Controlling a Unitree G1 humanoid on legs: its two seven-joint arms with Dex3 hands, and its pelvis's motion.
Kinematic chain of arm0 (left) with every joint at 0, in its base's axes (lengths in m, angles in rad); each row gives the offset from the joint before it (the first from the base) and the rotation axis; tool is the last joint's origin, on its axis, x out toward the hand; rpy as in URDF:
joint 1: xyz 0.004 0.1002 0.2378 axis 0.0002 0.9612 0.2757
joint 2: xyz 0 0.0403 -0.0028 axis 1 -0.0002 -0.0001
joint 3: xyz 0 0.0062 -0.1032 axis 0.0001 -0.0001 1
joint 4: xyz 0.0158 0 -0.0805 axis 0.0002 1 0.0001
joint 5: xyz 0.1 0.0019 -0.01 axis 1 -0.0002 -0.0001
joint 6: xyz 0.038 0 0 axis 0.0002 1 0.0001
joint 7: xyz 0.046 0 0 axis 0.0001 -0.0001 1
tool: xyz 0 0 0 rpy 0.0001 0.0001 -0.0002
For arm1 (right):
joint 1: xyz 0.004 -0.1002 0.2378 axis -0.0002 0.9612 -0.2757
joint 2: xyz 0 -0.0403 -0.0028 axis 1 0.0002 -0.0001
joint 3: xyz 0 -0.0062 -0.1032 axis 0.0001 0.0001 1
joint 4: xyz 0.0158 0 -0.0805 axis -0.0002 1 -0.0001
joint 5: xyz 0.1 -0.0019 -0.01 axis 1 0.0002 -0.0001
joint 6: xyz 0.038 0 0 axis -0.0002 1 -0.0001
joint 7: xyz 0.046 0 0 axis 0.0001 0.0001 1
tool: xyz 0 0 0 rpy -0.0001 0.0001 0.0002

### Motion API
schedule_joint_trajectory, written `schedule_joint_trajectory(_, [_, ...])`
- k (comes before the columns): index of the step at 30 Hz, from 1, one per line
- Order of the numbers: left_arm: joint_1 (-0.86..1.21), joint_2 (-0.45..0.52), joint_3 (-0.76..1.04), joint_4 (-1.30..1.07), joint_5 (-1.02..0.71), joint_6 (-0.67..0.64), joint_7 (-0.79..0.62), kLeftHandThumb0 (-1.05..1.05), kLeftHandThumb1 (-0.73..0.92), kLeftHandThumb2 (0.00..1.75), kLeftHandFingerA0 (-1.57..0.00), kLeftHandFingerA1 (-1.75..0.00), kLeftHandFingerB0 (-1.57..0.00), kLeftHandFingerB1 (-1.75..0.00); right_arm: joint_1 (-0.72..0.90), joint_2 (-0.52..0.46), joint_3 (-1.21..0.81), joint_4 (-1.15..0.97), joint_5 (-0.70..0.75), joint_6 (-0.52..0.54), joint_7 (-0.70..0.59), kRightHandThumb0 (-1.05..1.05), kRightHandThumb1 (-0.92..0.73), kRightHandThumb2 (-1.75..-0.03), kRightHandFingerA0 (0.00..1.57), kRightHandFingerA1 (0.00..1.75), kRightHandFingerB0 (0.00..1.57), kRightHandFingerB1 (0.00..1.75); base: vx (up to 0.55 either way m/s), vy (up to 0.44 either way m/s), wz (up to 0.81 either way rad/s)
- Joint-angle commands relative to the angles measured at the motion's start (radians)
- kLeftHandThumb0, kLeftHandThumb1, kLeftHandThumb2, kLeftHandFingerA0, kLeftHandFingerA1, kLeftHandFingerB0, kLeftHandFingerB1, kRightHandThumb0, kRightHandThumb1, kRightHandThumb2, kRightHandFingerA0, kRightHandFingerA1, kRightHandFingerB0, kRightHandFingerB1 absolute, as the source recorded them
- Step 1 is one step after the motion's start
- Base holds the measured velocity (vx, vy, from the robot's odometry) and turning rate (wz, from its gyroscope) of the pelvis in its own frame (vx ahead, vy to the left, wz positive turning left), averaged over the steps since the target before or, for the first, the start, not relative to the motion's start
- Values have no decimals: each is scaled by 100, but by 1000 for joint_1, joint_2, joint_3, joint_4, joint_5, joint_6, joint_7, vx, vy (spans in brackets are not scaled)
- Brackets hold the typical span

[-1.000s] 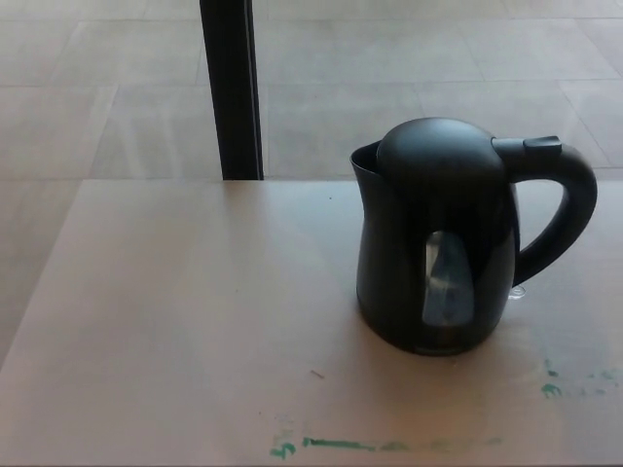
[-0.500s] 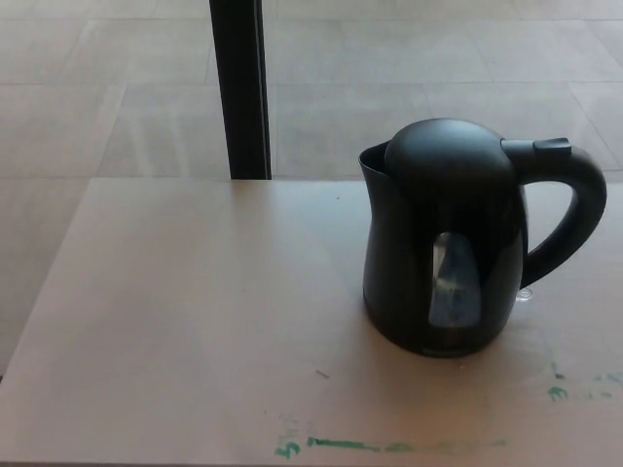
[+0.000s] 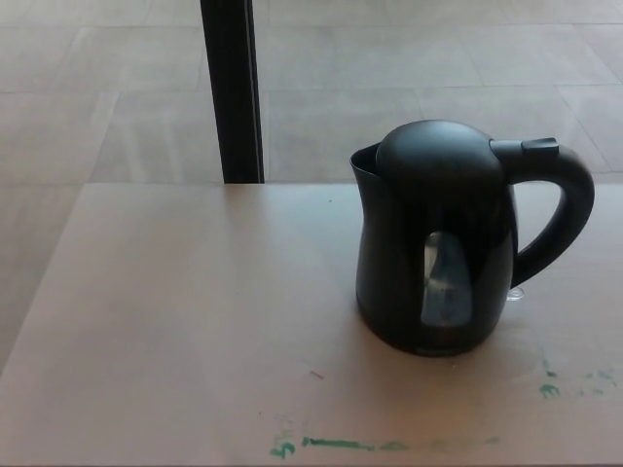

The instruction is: The robot uses its right hand to push down on the lid of a kettle kept in the middle of the desk to close it

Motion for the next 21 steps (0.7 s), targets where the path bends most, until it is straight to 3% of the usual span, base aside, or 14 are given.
schedule_joint_trajectory(1, [-10, -9, 10, -10, -18, 6, 14, -87, 92, 68, -50, -45, -41, -40, 27, 102, -64, 98, 164, -149, -92, -84, -68, -61, 76, 101, 64, 86, 0, 0, 0])
schedule_joint_trajectory(2, [-9, -11, 12, -9, -19, 6, 13, -85, 71, 110, -43, -56, -33, -51, 28, 106, -61, 110, 163, -158, -96, -85, -69, -60, 75, 103, 61, 89, 0, 0, 0])
schedule_joint_trajectory(4, [-5, -10, 12, -11, -18, 2, 6, -87, 92, 68, -49, -45, -37, -39, 31, 122, -53, 131, 165, -182, -105, -83, -69, -60, 75, 106, 60, 89, 0, 0, 0])
schedule_joint_trajectory(5, [-2, -10, 9, -14, -14, -3, 3, -86, 92, 66, -51, -45, -38, -39, 30, 130, -60, 144, 185, -174, -90, -83, -48, -92, 77, 99, 59, 86, 0, 0, 0])
schedule_joint_trajectory(8, [-4, -15, 16, -6, -19, 4, 11, -86, 92, 65, -52, -45, -40, -39, 43, 134, -68, 154, 225, -171, -51, -81, -70, -60, 73, 100, 59, 87, 0, 0, 0])
schedule_joint_trajectory(9, [-4, -17, 13, -2, -14, 1, 15, -85, 92, 68, -52, -45, -40, -40, 49, 135, -70, 153, 236, -164, -38, -83, -50, -94, 75, 96, 59, 84, 0, 0, 0])
schedule_joint_trajectory(11, [-2, -18, -8, -1, 8, -19, 5, -85, 92, 72, -49, -45, -36, -39, 52, 135, -76, 160, 265, -150, -9, -81, -70, -62, 73, 99, 58, 86, 0, 0, 0])
schedule_joint_trajectory(12, [-5, -20, -5, 1, 5, -16, 10, -85, 92, 69, -51, -45, -38, -39, 51, 143, -78, 157, 271, -146, -18, -73, -53, -106, 78, 94, 63, 83, 0, 0, 0])
schedule_joint_trajectory(14, [-9, -20, -5, 2, 2, -12, 9, -83, 72, 109, -43, -56, -33, -51, 51, 138, -54, 167, 260, -148, -30, -81, -49, -95, 81, 97, 63, 87, 0, 0, 0])
schedule_joint_trajectory(15, [-19, -20, -1, 2, -3, -3, 20, -87, 92, 69, -53, -45, -39, -39, 31, 146, -53, 177, 276, -132, -34, -78, -68, -60, 78, 101, 66, 90, 0, 0, 0])
schedule_joint_trajectory(17, [-20, -20, -5, -1, 0, -14, 13, -89, 92, 68, -51, -45, -37, -39, 32, 146, -32, 171, 278, -117, -15, -76, -68, -60, 75, 98, 63, 87, 0, 0, 0])
schedule_joint_trajectory(18, [-29, -21, 10, -1, -18, 7, 12, -90, 89, 67, -52, -47, -37, -39, 26, 155, -24, 164, 286, -117, -10, -81, -45, -92, 84, 96, 69, 84, 0, 0, 0])
schedule_joint_trajectory(20, [-38, -23, 10, -3, -18, 11, 11, -90, 90, 67, -51, -47, -37, -39, 13, 162, -20, 153, 307, -104, -5, -78, -63, -59, 82, 98, 66, 84, 0, 0, 0])
schedule_joint_trajectory(21, [-42, -24, 15, -7, -23, 21, 12, -89, 72, 109, -44, -57, -33, -51, 16, 164, 0, 152, 296, -116, -9, -78, -45, -91, 85, 95, 69, 83, 0, 0, 0])
